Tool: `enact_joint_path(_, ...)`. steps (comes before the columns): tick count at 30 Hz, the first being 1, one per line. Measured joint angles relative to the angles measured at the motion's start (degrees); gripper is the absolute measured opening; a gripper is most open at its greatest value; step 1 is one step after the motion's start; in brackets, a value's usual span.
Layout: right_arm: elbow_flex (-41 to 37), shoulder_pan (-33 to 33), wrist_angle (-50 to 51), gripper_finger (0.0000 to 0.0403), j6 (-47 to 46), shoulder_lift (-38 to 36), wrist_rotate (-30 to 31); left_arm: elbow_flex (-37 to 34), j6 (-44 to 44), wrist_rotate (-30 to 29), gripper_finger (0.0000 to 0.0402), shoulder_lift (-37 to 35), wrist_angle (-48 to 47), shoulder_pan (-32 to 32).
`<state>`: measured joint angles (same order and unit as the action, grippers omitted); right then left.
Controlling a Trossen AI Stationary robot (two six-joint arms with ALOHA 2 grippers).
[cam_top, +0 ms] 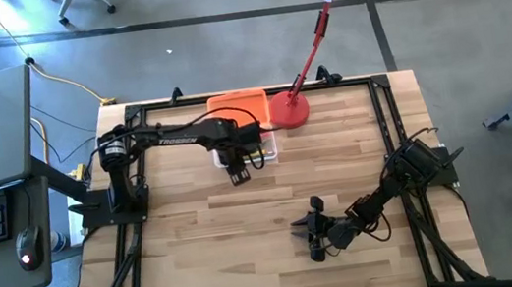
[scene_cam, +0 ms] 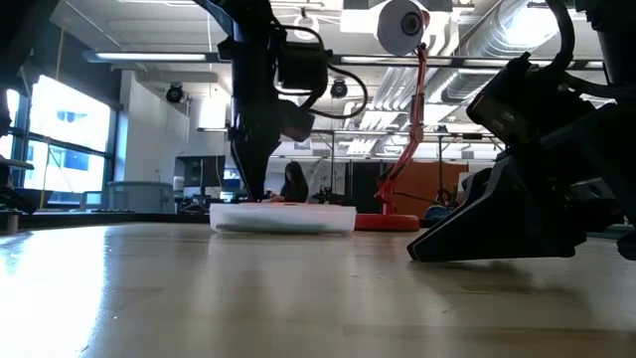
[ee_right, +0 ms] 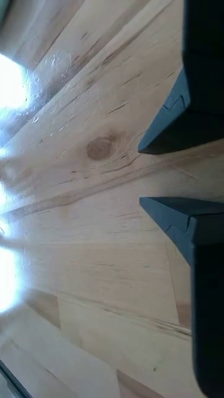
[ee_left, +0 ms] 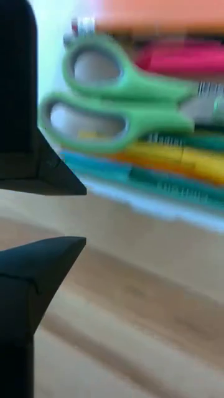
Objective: Pick & place school supplies into a supply box
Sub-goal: Close the orange supply box
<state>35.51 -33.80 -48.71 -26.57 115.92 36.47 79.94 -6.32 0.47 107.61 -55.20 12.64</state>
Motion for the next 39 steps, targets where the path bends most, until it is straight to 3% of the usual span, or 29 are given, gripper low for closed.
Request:
enact_joint_path(2,0.0,0.0,0.0,0.0103,0.0,0.0,0.0,0.0,-0.16,2.0,0.0136,0.0,0.0,-0.29)
enact_joint_path(6,0.0,0.01,0.0,0.0103,0.0,0.0,-0.02,0.0,-0.12,0.12,0.0118,0.0,0.01,-1.2)
enact_joint_path(11,0.0,0.02,0.0,0.0103,0.0,-0.02,-0.16,0.0,0.06,-8.21,0.0112,0.0,0.02,-1.56)
enact_joint_path(16,0.0,0.02,0.0,0.0103,0.0,-0.02,-0.21,0.07,1.06,-5.65,0.0123,0.96,0.71,-1.44)
enact_joint_path(23,0.0,0.04,0.1,0.0103,-0.04,-0.02,-0.46,-2.12,1.59,-7.79,0.0123,1.01,3.36,-1.81)
enact_joint_path(27,0.0,0.03,0.13,0.0103,0.0,-0.02,-0.52,-2.65,1.59,-10.16,0.0107,1.01,4.06,-1.79)
enact_joint_path(39,0.0,0.04,0.15,0.0103,0.0,-0.03,-0.62,-2.82,1.64,-7.94,0.006,1.01,6.24,-1.79)
